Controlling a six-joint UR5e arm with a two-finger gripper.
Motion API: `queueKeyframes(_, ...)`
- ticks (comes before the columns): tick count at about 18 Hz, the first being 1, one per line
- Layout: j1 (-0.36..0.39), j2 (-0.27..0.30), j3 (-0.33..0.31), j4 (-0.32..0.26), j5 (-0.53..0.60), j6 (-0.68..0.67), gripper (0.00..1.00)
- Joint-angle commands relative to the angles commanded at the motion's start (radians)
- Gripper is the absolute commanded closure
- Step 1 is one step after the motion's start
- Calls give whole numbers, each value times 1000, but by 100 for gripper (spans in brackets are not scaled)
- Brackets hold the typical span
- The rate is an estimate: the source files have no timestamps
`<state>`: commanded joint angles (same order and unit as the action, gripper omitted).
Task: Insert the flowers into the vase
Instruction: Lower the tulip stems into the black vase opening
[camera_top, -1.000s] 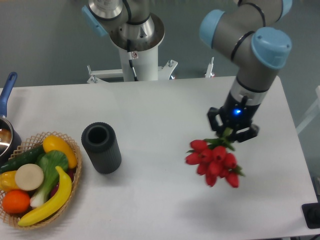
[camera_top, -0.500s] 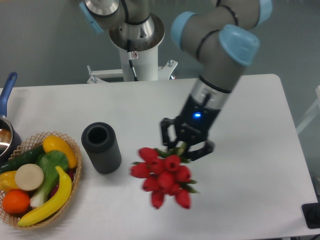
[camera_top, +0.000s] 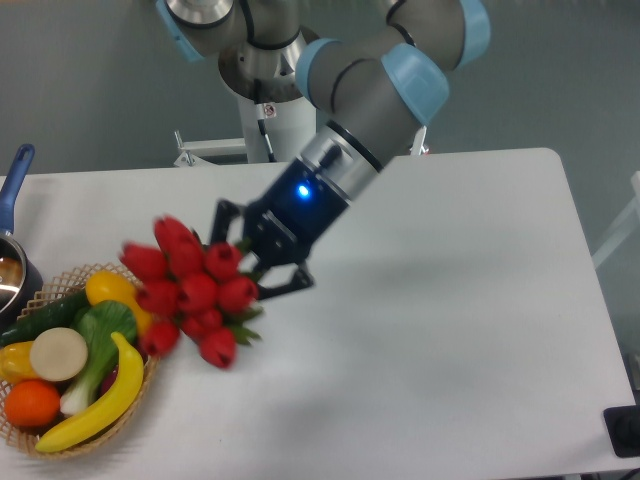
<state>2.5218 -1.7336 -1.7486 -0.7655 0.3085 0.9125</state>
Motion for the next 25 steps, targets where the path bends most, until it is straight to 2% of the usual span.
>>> queueKeyframes(6, 9, 61, -55, 0, -84, 52, 89)
queueKeyframes(9, 8, 72, -90, 0, -92, 83, 89)
queueKeyframes(13, 6, 88, -176, 0, -92, 186, 89)
queueKeyframes(19, 20, 88, -252, 0, -91, 238, 88)
queueKeyframes(21, 26, 81, -281, 0, -91, 293, 84)
queueKeyframes(25, 37, 75, -342, 0, -91, 388, 66)
